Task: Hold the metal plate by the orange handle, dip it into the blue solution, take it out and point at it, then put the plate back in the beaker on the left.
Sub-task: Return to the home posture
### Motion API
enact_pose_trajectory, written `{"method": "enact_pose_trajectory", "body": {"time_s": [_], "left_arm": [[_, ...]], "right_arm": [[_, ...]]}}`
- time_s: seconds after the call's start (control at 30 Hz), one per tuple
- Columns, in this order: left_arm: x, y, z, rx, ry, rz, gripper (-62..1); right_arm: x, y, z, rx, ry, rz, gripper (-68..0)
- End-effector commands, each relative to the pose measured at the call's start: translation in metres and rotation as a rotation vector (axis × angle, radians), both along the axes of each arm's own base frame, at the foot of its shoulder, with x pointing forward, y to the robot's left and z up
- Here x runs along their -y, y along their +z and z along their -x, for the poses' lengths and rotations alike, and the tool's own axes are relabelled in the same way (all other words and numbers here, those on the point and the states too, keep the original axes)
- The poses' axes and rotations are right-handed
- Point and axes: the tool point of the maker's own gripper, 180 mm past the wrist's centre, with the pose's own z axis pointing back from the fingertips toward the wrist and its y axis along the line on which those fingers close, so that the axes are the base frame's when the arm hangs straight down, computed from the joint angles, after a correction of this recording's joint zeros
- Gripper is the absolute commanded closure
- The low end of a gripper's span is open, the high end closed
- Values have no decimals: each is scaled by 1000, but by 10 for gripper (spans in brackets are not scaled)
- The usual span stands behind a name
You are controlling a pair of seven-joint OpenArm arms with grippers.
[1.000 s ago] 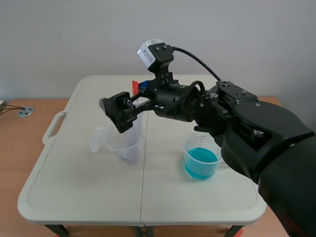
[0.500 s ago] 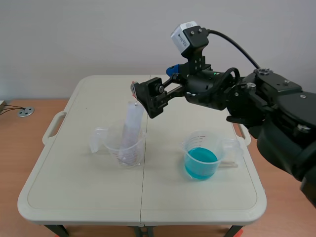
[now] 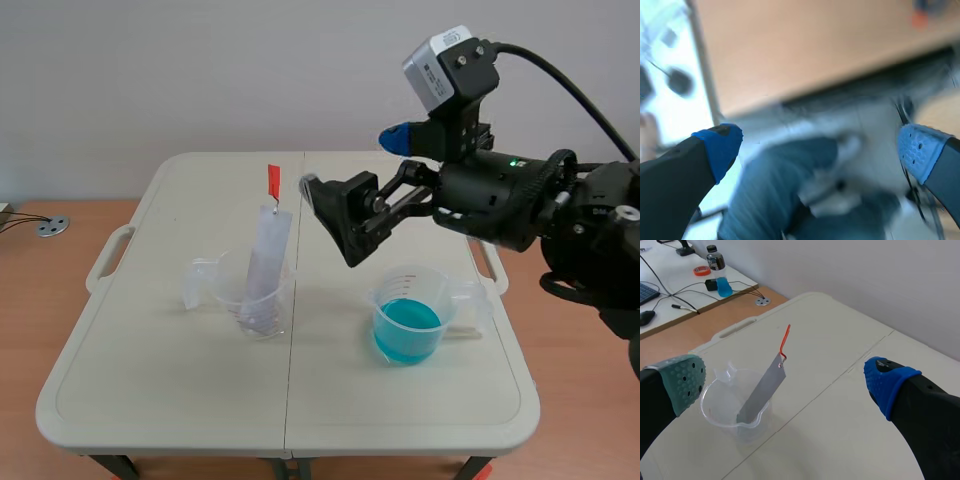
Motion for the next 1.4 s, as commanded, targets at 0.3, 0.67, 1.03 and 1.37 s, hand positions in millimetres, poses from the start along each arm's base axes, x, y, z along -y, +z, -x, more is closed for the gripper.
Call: {"method": "enact_pose_trajectory", "body": {"time_s": [0.3,0.67,1.03,1.37], "left_arm": [[99,108,-97,472,-248,167,-623],[210,183,-122,653,-510,426,-623],[265,176,-117,687,-604,487,-623],[275,176,-117,709,-593,516,-623]], "right_arm": [[34,-6,21,15,-60,62,-663],[49,1,54,69,-95,89,-663],[56,4,88,70,-115,88,-663],[66,1,103,57,-133,104,-663]]}}
